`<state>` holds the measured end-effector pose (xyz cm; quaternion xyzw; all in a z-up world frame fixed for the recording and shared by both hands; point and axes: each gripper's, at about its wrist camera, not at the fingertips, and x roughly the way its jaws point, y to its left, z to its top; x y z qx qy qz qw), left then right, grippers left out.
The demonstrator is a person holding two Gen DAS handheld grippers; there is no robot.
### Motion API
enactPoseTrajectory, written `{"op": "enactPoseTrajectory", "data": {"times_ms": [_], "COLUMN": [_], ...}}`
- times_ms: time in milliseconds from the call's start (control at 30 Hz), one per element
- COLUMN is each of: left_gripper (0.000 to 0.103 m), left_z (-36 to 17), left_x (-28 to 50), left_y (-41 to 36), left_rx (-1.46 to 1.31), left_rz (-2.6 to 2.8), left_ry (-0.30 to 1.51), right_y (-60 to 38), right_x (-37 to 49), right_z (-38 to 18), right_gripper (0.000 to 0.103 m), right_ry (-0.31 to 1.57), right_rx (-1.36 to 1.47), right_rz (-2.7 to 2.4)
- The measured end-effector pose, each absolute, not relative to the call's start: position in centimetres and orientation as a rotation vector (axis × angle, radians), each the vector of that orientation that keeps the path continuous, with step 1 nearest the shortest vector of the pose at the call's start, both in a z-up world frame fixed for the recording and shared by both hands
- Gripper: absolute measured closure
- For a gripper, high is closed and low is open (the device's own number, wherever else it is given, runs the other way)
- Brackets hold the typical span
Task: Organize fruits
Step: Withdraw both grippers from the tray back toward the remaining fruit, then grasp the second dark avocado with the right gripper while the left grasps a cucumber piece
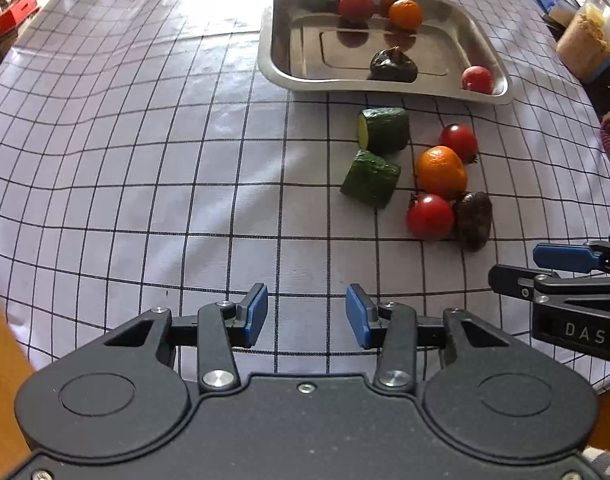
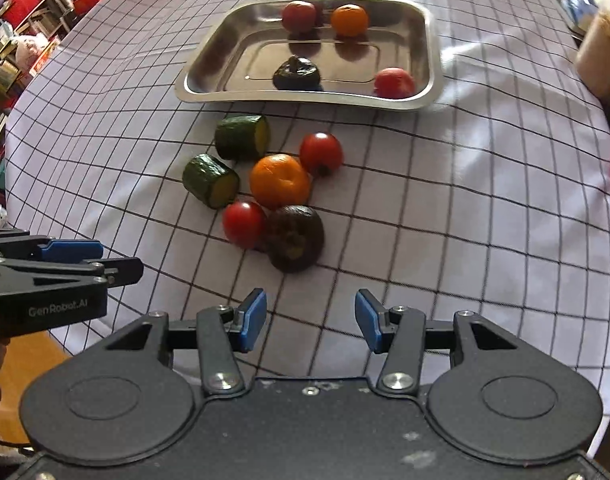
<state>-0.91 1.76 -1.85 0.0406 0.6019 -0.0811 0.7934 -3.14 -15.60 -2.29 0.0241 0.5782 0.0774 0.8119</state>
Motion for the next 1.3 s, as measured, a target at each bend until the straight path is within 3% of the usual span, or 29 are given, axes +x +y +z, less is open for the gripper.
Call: {"op": "enactPoseTrajectory", "data": {"times_ms": [700,733,833,1300], "left_gripper": [0.051,0.051,0.051,0.051], "left_z": [-2.5,-2.4,-2.3,-1.1], "left_x": [1.6,1.7,2.2,4.9], "left_y": [3.5,3.4,3.0,-0.6], "left_rx": [0.044,0.044,0.048,0.086], "left_rz": [-0.187,-0.195,-0.223,-0.379], "left_ry": [1.334,1.333,1.33,1.266], "right_y": [-12.8,-12.9,-12.9,-16.4], "right_x": [1.2,1.2,1.0,-0.3], "right_z": [-4.2,-4.2,-4.3,-2.7], "right_gripper": [0.049,0.05,0.064,0.064], "right_ry": [1.27,1.268,1.258,1.215], "right_rx": [-0.045,-0.047,-0.068,0.031], "right_rz": [0.219,0.224,0.222,0.076]}}
